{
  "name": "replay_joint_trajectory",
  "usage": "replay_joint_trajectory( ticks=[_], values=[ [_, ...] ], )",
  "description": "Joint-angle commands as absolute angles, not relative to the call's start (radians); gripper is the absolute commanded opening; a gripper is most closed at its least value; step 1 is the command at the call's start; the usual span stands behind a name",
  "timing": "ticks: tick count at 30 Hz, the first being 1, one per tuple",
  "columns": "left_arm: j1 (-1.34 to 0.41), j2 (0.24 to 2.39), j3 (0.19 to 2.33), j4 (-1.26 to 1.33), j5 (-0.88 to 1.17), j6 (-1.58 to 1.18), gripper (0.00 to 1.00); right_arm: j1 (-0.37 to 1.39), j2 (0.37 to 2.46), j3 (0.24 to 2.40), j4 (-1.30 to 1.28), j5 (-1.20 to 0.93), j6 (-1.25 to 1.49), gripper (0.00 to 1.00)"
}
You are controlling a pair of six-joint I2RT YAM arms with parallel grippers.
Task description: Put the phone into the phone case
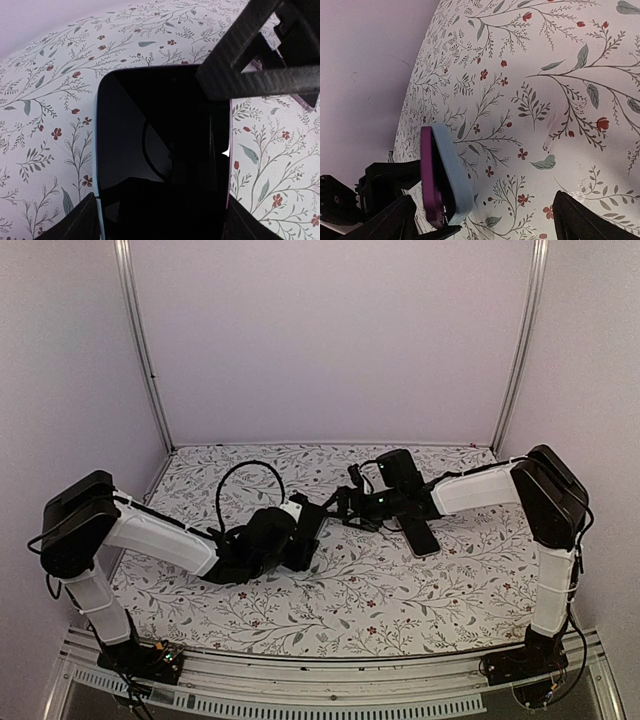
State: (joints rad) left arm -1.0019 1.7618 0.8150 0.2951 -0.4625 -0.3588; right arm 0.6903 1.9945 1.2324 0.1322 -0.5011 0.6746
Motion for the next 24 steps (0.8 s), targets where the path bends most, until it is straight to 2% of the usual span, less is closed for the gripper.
replay_joint_trajectory(
  ticks=[1,4,7,12,14,18,22,23,24],
  values=[
    [-1.029,1.713,0.809,0.459,-0.520,-0.315,0.30,0.697,2.023,1.231,0.222,-0.620,0.696,0.99],
    [-1.044,1.735,0.841,0.439,-0.531,-0.298,0.31,0.706,2.064,1.263,0.217,-0.636,0.681,0.96],
    [-1.055,1.744,0.858,0.428,-0.550,-0.298,0.31,0.709,2.079,1.277,0.231,-0.654,0.683,0.88],
    [-1.068,1.726,0.866,0.445,-0.563,-0.280,0.31,0.710,2.082,1.259,0.282,-0.708,0.695,0.58],
    [-1.069,1.731,0.873,0.451,-0.564,-0.267,0.31,0.711,2.077,1.253,0.313,-0.724,0.707,0.49],
    [-1.078,1.737,0.878,0.453,-0.568,-0.261,0.31,0.712,2.066,1.250,0.346,-0.747,0.714,0.45],
    [-1.083,1.721,0.875,0.468,-0.576,-0.248,0.31,0.711,2.052,1.249,0.356,-0.760,0.714,0.52],
    [-1.084,1.718,0.874,0.473,-0.574,-0.241,0.31,0.711,2.047,1.249,0.355,-0.761,0.711,0.51],
    [-1.084,1.713,0.874,0.474,-0.574,-0.236,0.31,0.712,2.042,1.248,0.354,-0.761,0.706,0.44]
  ],
)
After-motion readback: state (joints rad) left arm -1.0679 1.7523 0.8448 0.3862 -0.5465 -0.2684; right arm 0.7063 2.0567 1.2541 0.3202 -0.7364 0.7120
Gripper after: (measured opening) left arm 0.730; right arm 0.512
